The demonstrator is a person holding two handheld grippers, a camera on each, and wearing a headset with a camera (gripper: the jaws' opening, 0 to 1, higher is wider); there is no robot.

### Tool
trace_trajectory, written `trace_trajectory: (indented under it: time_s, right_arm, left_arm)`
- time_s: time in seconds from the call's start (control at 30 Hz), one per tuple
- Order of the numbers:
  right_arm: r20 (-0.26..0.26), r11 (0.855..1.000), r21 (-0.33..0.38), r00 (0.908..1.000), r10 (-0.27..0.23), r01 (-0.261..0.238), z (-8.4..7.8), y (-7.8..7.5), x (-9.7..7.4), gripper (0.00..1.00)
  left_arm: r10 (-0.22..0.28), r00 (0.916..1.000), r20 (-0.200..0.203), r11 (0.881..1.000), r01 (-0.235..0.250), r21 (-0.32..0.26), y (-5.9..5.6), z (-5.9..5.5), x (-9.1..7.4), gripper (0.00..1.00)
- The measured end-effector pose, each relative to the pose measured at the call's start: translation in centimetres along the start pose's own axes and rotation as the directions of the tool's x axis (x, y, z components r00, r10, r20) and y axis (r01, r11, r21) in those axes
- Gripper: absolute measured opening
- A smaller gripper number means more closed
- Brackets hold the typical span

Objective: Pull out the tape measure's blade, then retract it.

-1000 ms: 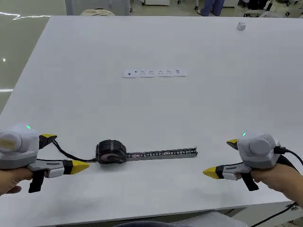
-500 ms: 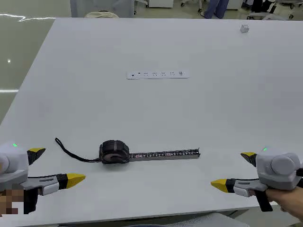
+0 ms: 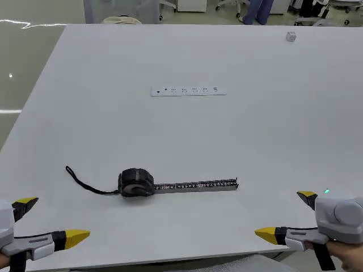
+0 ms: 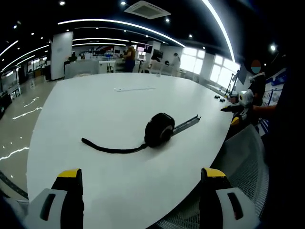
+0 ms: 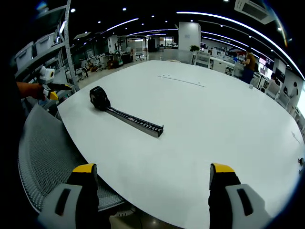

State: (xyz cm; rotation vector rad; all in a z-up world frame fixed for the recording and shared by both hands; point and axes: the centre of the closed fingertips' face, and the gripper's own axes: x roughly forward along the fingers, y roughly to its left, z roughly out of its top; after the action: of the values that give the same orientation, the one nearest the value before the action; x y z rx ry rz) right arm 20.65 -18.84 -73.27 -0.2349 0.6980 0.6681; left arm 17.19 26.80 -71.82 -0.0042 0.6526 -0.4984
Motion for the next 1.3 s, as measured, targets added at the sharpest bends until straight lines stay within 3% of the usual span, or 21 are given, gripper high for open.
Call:
trace_trajectory:
  time_s: [0.27,0.47,0.63,0.9,1.2,1.3]
  right_arm:
    - [0.027,1.0,0.001,0.9996,-0.008,0.008,0.2,-0.4,-0.6,1.0]
    - [-0.015,0.999,-0.054,0.9999,-0.004,0.003,-1.0,-0.5,-0.7,1.0]
    - [-0.011,0.999,-0.045,0.9999,0.007,-0.007,-1.4,-0.5,-1.0,1.0]
    - [-0.007,0.999,-0.042,0.9999,0.015,-0.016,-1.8,-0.9,-1.3,1.0]
    - [-0.001,0.998,-0.048,0.9996,0.027,-0.027,-1.6,-1.2,-0.9,1.0]
    - [0.0,0.997,-0.063,0.9994,0.033,-0.033,-1.3,-1.3,-0.7,1.0]
  left_arm:
    - [0.014,0.9997,0.02,1.0,-0.014,-0.006,0.0,0.3,-0.9,1.0]
    - [0.025,0.9993,0.028,1.0,-0.024,-0.014,-0.4,0.4,-1.1,1.0]
    - [0.038,0.9989,0.029,0.999,-0.038,-0.008,-0.8,0.5,-1.1,1.0]
    - [0.054,0.9973,0.05,0.998,-0.053,-0.014,-1.2,1.8,-0.7,1.0]
    - [0.093,0.993,0.072,0.995,-0.09,-0.043,-2.4,4.3,0.6,1.0]
    - [0.102,0.9935,0.051,0.995,-0.102,-0.01,-3.0,4.5,1.4,1.0]
